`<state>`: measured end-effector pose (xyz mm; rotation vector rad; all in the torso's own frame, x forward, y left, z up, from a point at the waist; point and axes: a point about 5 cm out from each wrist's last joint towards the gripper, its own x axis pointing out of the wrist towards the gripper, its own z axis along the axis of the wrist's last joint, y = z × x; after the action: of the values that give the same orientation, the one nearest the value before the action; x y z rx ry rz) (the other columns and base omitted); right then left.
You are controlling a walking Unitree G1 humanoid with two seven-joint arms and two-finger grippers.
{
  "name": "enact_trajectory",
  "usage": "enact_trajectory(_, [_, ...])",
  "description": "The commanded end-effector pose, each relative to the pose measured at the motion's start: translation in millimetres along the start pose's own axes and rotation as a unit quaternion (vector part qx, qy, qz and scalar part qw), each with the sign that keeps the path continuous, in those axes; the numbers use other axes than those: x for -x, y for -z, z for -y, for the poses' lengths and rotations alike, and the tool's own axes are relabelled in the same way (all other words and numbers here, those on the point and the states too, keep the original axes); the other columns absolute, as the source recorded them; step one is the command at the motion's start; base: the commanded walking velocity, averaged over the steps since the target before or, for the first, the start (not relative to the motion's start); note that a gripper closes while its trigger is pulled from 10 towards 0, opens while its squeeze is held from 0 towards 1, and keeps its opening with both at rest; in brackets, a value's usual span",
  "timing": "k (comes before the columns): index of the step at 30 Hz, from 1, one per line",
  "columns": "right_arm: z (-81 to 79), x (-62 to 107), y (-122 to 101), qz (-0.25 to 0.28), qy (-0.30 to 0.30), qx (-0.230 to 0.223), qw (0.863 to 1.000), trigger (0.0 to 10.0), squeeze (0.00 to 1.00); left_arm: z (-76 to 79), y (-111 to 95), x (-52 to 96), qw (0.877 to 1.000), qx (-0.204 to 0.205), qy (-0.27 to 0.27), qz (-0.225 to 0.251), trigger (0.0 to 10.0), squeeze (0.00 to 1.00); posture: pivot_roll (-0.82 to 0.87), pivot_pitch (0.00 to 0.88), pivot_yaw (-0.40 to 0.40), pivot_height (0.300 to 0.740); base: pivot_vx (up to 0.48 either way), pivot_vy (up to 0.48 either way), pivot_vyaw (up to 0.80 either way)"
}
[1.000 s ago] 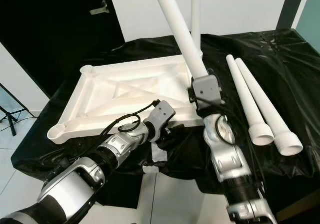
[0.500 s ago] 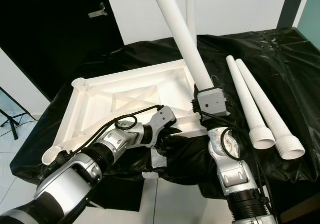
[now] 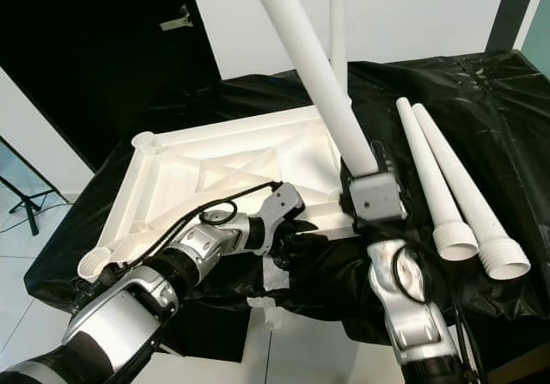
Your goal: Building children table
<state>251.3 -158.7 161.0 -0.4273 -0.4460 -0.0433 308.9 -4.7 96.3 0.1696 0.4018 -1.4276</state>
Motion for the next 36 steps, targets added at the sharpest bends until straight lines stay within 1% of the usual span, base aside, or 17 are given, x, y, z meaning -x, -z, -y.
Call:
enact_trajectory(1, [-3.9, 10.9, 14.4, -0.046, -0.004, -0.010, 0.999, 10.0, 0.00, 22.4, 25.1, 2.1, 0.984, 0.030, 0.172, -0.041, 10.0, 0.00, -0.23, 0.004, 0.149, 0.740, 0.000, 0.000, 0.00])
enact_trajectory(2, [-1.4, 19.3, 17.7, -0.059, 0.007, -0.019, 0.998, 10.0, 0.00, 21.5, 27.3, 3.7, 0.985, 0.037, 0.165, -0.038, 10.0, 0.00, -0.23, 0.006, 0.149, 0.740, 0.000, 0.000, 0.00])
enact_trajectory(10, [4.4, 24.3, 26.3, -0.093, 0.034, -0.046, 0.994, 10.0, 0.00, 20.2, 27.9, 4.3, 0.986, 0.041, 0.157, -0.035, 10.0, 0.00, -0.23, 0.004, 0.149, 0.740, 0.000, 0.000, 0.00])
enact_trajectory(11, [8.5, 24.3, 30.7, -0.116, 0.055, -0.065, 0.990, 10.0, 0.00, 20.0, 28.0, 4.3, 0.986, 0.041, 0.155, -0.034, 10.0, 0.00, -0.23, 0.003, 0.148, 0.740, 0.000, 0.000, 0.00])
enact_trajectory(12, [8.5, 24.3, 30.7, -0.116, 0.055, -0.065, 0.990, 10.0, 0.00, 20.0, 28.0, 4.3, 0.986, 0.041, 0.155, -0.034, 10.0, 0.00, -0.23, 0.003, 0.148, 0.740, 0.000, 0.000, 0.00])
enact_trajectory(13, [12.4, 24.0, 35.2, -0.140, 0.075, -0.081, 0.984, 10.0, 0.00, 19.8, 28.3, 4.4, 0.987, 0.041, 0.154, -0.034, 10.0, 0.00, -0.23, 0.001, 0.148, 0.740, 0.000, 0.000, 0.00])
enact_trajectory(16, [14.6, 23.9, 37.8, -0.155, 0.087, -0.090, 0.980, 10.0, 0.00, 19.7, 28.5, 4.5, 0.987, 0.041, 0.154, -0.034, 10.0, 0.00, -0.23, 0.001, 0.148, 0.740, 0.000, 0.000, 0.00])
enact_trajectory(17, [16.9, 23.2, 40.3, -0.173, 0.100, -0.111, 0.974, 10.0, 0.00, 19.6, 29.2, 4.6, 0.987, 0.042, 0.154, -0.034, 10.0, 0.00, -0.23, 0.000, 0.149, 0.740, 0.000, 0.000, 0.00])
enact_trajectory(18, [16.9, 23.2, 40.3, -0.173, 0.100, -0.111, 0.974, 10.0, 0.00, 19.6, 29.2, 4.6, 0.987, 0.042, 0.154, -0.034, 10.0, 0.00, -0.23, 0.000, 0.149, 0.740, 0.000, 0.000, 0.00])
enact_trajectory(20, [18.4, 14.8, 41.2, -0.210, 0.100, -0.162, 0.959, 10.0, 0.00, 19.3, 30.6, 5.0, 0.987, 0.040, 0.152, -0.036, 10.0, 0.00, -0.23, 0.000, 0.148, 0.740, 0.000, 0.000, 0.00])
enact_trajectory(22, [18.4, 14.8, 41.2, -0.210, 0.100, -0.162, 0.959, 10.0, 0.00, 19.3, 30.6, 5.0, 0.987, 0.040, 0.152, -0.036, 10.0, 0.00, -0.23, 0.000, 0.148, 0.740, 0.000, 0.000, 0.00])
enact_trajectory(25, [17.1, 7.9, 42.0, -0.240, 0.073, -0.192, 0.949, 10.0, 0.00, 19.2, 31.0, 4.7, 0.987, 0.040, 0.150, -0.037, 10.0, 0.00, -0.23, 0.000, 0.145, 0.740, 0.000, 0.000, 0.00])
enact_trajectory(27, [13.4, 7.5, 46.4, -0.274, 0.021, -0.196, 0.941, 10.0, 0.00, 19.3, 30.9, 4.0, 0.987, 0.039, 0.149, -0.036, 10.0, 0.00, -0.24, 0.000, 0.139, 0.740, 0.000, 0.000, 0.00])
enact_trajectory(28, [13.4, 7.5, 46.4, -0.274, 0.021, -0.196, 0.941, 10.0, 0.00, 19.3, 30.9, 4.0, 0.987, 0.039, 0.149, -0.036, 10.0, 0.00, -0.24, 0.000, 0.139, 0.740, 0.000, 0.000, 0.00])
enact_trajectory(30, [11.7, 9.7, 49.4, -0.299, -0.015, -0.194, 0.934, 10.0, 0.00, 19.6, 31.0, 3.2, 0.988, 0.040, 0.148, -0.035, 10.0, 0.00, -0.24, 0.000, 0.135, 0.740, 0.000, 0.000, 0.00])
enact_trajectory(35, [9.9, 10.2, 46.0, -0.302, -0.054, -0.189, 0.933, 10.0, 0.00, 19.9, 31.5, 2.6, 0.988, 0.041, 0.146, -0.034, 10.0, 0.00, -0.23, 0.000, 0.131, 0.740, 0.000, 0.000, 0.00])
enact_trajectory(36, [7.1, 11.7, 43.3, -0.305, -0.086, -0.184, 0.931, 10.0, 0.00, 19.9, 32.0, 2.6, 0.988, 0.042, 0.145, -0.034, 10.0, 0.00, -0.23, 0.000, 0.129, 0.740, 0.000, 0.000, 0.00])
